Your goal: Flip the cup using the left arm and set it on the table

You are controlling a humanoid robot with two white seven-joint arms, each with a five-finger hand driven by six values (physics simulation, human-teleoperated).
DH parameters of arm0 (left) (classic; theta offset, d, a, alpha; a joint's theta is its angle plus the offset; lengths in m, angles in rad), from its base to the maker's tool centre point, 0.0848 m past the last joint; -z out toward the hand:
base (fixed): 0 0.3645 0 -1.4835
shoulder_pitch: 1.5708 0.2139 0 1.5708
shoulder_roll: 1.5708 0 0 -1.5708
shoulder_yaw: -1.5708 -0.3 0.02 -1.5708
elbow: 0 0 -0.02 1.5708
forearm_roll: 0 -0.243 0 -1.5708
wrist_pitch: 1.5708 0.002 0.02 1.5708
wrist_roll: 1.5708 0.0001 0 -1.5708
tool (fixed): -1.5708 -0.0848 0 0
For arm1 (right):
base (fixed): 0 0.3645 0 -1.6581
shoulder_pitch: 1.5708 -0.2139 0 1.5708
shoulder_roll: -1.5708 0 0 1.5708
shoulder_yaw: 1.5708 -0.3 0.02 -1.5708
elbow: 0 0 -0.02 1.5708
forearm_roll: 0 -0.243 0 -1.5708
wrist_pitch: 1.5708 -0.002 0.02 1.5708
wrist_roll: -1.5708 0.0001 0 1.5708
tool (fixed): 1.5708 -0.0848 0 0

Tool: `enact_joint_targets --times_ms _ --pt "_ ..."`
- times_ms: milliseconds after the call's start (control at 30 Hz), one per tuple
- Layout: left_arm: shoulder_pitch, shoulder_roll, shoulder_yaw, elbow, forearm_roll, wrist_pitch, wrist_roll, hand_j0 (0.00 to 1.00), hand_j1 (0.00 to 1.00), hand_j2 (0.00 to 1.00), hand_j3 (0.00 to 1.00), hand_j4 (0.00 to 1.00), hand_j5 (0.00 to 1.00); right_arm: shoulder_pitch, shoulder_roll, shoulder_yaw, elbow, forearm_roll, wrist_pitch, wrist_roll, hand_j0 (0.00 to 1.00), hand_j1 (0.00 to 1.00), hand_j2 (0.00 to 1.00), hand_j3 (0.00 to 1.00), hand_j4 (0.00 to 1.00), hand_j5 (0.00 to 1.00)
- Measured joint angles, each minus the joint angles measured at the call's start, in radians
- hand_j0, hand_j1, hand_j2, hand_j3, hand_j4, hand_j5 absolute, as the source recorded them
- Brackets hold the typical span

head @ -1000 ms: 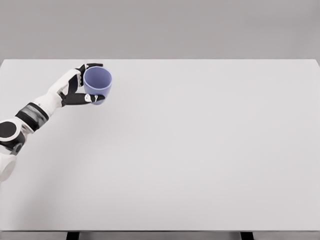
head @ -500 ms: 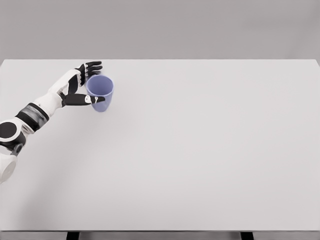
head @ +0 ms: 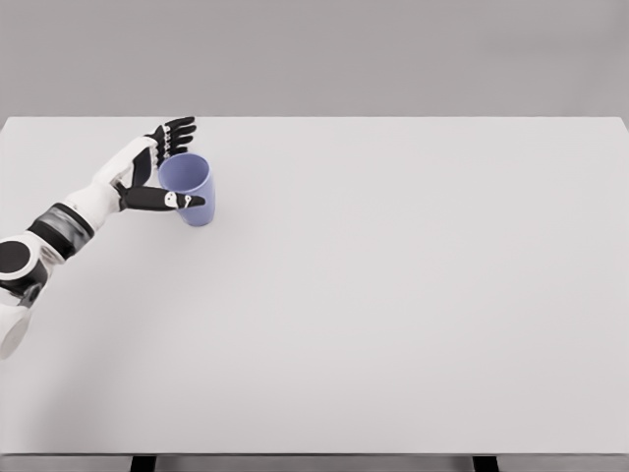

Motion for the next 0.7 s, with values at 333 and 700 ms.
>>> enact_joint_targets --times_ms 333,700 --pt "-0.006 0.03 0.002 -0.006 -0.003 -0.001 0.0 1.0 1.0 1.0 1.0 1.0 1.0 0.0 0.0 0.0 0.0 0.0 0.0 0.0 1.0 1.0 1.0 1.0 1.0 1.0" --pt "-0.005 0.183 0.054 -0.045 -0.011 -0.001 0.003 1.0 1.0 1.0 1.0 1.0 1.0 0.0 0.0 0.0 0.0 0.0 0.0 0.0 1.0 1.0 1.0 1.0 1.0 1.0"
